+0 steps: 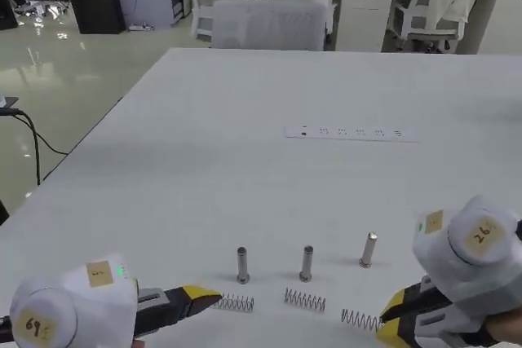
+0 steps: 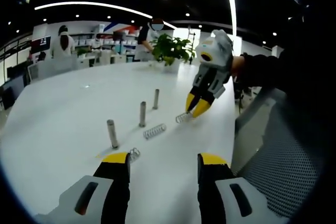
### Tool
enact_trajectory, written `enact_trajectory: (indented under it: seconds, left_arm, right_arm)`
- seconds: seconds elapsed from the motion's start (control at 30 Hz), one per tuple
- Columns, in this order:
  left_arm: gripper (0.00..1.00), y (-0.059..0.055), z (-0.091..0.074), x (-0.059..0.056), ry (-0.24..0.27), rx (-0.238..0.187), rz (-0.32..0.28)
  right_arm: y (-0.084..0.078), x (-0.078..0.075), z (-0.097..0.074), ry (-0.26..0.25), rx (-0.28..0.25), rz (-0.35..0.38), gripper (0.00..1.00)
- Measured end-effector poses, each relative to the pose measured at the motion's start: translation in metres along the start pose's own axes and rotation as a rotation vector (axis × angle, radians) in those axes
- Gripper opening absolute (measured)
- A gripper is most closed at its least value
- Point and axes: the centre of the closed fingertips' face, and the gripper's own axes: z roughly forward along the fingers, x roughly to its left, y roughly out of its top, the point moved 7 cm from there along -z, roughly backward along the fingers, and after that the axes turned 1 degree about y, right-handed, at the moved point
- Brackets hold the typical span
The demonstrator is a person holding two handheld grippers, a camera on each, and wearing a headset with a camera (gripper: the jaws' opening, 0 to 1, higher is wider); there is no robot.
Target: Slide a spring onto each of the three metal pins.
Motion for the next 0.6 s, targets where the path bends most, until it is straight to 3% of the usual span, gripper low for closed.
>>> enact_trajectory:
  seconds: [0.3,0.6]
  left_arm:
    - [0.47,0.006,0.009,-0.008,-0.051,0.015,0.043]
    - [0.43,0.014,0.02,-0.015,-0.113,0.033,0.107]
  right_arm:
    - [0.025,0.008,0.002,0.037,-0.024,-0.074,0.08]
    - [0.039,0.012,0.003,0.081,-0.011,-0.142,0.08]
